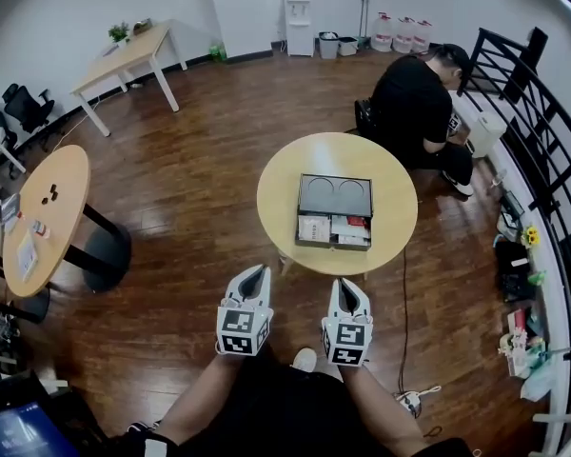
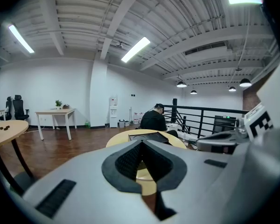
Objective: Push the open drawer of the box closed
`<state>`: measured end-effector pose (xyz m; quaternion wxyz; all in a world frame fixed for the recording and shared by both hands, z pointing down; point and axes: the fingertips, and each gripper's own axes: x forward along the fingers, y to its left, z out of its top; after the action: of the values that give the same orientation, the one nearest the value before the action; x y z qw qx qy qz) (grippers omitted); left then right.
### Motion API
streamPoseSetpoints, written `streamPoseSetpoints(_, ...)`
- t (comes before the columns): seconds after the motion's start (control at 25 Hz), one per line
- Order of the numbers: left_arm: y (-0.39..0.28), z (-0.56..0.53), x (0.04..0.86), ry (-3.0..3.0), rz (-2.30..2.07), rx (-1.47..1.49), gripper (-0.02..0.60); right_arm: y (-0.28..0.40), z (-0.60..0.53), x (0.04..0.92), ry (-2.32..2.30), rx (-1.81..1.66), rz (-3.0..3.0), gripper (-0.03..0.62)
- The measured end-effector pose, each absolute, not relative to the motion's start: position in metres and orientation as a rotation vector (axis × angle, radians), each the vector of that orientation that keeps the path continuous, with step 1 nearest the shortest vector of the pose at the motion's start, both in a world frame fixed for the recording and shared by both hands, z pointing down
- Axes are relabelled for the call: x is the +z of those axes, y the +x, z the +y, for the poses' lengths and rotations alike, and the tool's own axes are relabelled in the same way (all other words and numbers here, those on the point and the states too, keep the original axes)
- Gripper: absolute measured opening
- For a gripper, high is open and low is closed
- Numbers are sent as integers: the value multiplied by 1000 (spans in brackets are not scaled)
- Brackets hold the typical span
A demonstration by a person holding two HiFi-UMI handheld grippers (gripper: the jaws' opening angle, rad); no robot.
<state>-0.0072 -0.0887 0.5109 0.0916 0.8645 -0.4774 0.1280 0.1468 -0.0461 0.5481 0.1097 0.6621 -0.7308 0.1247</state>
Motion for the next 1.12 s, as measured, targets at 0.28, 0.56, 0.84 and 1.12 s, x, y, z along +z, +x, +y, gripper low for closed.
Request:
streamPoseSetpoints(0.28,13,-93,514,2597,-1376,401,0,160,-65,559,1962,378,-2111,5)
streamPoseSetpoints(0.56,14,-124,523,2583,-1339,414,0,170,-82,572,1962,394,-2060,5)
streamPoseSetpoints(0.84,15,-164,531,2606,-1297,410,0,182,-125,578,1970,380,-2008,5)
streamPoseSetpoints(1.12,12,-206,536,2603,-1285,422,0,179,-154,600,1955,436,-1953,5)
